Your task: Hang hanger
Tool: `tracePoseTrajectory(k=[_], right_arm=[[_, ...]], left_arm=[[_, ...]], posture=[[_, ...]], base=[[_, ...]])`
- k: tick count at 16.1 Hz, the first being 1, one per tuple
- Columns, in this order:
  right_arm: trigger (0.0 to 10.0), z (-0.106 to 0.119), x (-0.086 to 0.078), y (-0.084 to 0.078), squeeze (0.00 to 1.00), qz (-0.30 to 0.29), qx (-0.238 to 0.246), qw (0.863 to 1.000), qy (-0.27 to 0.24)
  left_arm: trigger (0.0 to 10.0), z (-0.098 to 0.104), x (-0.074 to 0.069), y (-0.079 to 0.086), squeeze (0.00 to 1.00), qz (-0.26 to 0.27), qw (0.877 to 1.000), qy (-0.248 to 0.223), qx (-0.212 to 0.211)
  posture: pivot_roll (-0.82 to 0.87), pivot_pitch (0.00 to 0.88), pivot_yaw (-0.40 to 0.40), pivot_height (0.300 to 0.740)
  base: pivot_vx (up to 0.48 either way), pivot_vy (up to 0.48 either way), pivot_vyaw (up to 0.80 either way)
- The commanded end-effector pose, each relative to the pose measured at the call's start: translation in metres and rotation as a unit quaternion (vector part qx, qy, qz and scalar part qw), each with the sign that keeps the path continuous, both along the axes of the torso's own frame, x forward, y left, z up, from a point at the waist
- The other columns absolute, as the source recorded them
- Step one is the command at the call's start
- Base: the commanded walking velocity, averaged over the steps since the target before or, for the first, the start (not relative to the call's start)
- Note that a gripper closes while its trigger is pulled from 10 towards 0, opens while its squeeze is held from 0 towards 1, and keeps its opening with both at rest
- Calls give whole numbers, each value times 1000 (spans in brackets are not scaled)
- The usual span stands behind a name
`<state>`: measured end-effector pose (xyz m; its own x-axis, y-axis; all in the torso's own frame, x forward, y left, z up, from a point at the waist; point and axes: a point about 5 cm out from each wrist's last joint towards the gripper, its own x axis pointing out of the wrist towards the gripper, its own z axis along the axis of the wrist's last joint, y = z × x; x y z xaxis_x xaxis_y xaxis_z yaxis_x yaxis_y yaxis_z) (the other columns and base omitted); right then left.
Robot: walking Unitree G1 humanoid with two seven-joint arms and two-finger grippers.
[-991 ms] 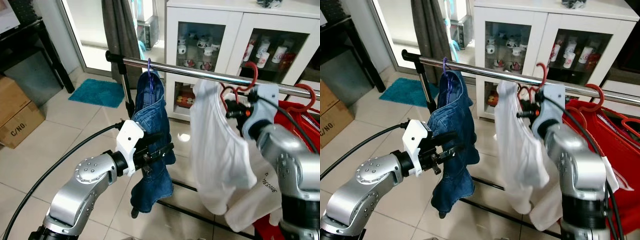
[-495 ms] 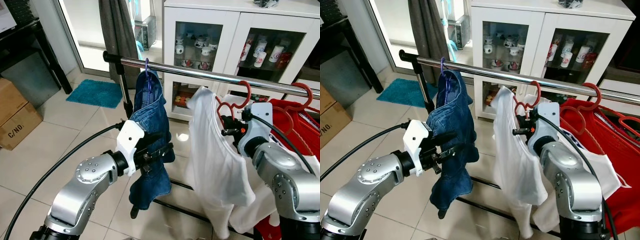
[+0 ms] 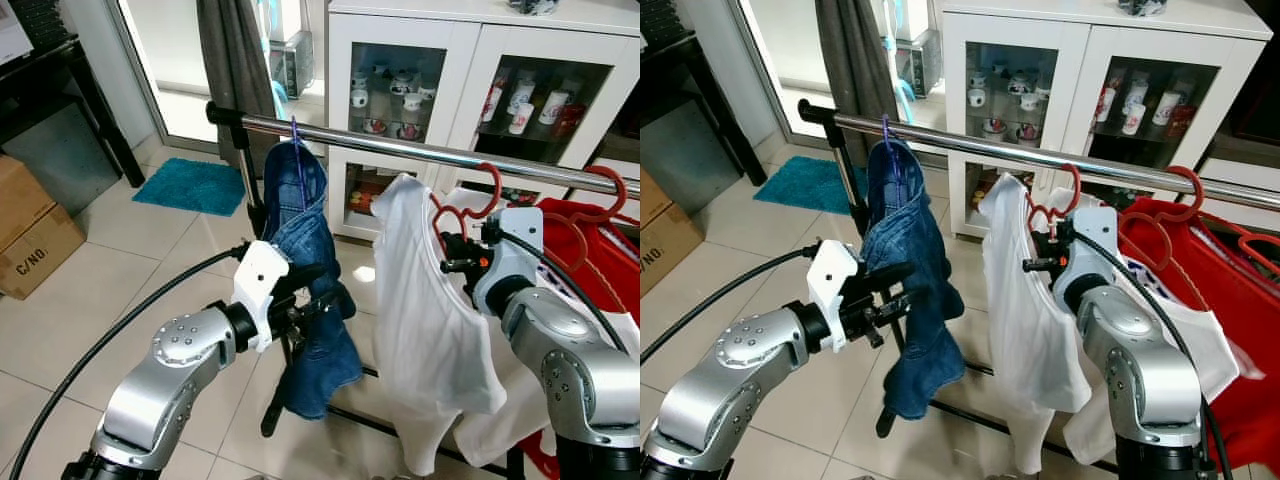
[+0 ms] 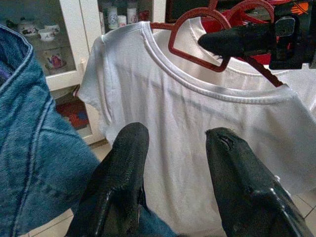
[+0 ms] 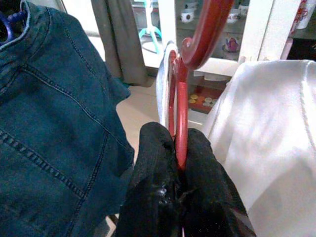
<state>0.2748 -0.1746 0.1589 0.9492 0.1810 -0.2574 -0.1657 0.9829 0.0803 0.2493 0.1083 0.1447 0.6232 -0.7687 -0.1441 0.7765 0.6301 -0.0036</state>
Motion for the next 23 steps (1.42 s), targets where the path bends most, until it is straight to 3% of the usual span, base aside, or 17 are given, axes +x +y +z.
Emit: tracePoseTrajectory(k=[1,12,23], right_arm=[[0,6,-2,2,0,1,0,1000,-14],[0,4,-3,3,0,2,-1,1000,-13],[0,2,-5,5,0,3,1,1000,-11]], left_arm=[[10000,0,2,2,0,7,1000,-5,9],[10000,0,2,3,0,2,1000,-5,13],[10000,1,2,3,0,0,1000,-6,15]], posture=[[-85,54,37,740],[-86,50,43,740],[-84,43,47,740]], base=[[-240,0,0],[-110,0,0],[-252,0,0]])
